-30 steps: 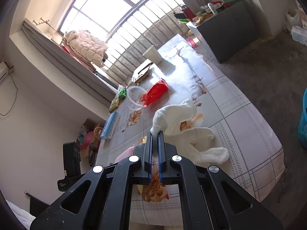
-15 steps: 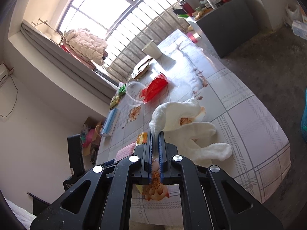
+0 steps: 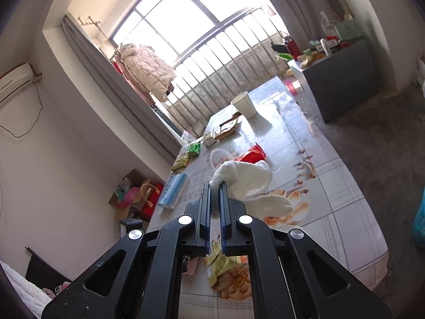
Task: Collect trash
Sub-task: 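Lift the pink sponge and white glove and carry them toward the wastebasket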
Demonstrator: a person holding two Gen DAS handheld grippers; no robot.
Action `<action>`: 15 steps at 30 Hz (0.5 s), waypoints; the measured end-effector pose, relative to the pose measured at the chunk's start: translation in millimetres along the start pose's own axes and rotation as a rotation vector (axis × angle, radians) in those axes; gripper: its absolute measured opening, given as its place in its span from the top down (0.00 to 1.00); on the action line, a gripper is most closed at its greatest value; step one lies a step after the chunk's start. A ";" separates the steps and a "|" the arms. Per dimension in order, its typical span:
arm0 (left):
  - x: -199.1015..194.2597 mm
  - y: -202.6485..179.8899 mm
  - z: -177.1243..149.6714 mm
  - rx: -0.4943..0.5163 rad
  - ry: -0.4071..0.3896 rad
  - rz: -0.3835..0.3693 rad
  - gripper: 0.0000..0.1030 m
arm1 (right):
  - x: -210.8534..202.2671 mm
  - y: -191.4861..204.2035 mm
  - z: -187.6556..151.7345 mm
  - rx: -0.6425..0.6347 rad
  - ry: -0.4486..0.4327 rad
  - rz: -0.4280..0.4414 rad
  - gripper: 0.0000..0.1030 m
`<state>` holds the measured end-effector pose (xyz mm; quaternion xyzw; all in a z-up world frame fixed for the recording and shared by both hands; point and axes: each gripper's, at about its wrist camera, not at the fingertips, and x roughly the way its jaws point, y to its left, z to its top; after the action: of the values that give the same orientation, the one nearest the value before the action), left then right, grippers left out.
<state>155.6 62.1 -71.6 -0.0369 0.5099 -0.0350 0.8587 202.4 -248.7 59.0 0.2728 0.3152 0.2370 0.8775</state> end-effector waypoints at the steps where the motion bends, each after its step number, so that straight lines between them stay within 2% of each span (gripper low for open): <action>1: -2.1 2.6 -0.8 -0.007 -0.003 -0.001 0.19 | -0.7 2.1 3.2 -0.006 -0.008 0.000 0.95; 9: -31.7 26.5 5.2 -0.045 -0.092 -0.013 0.20 | -5.8 19.3 20.5 -0.061 -0.052 -0.009 0.96; 15: -56.9 38.3 14.2 -0.074 -0.156 -0.071 0.19 | -9.8 30.5 27.1 -0.092 -0.080 -0.012 0.96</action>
<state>141.7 106.1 -19.0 -0.0895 0.4408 -0.0437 0.8921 206.7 -240.9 100.0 0.2395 0.2703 0.2348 0.9025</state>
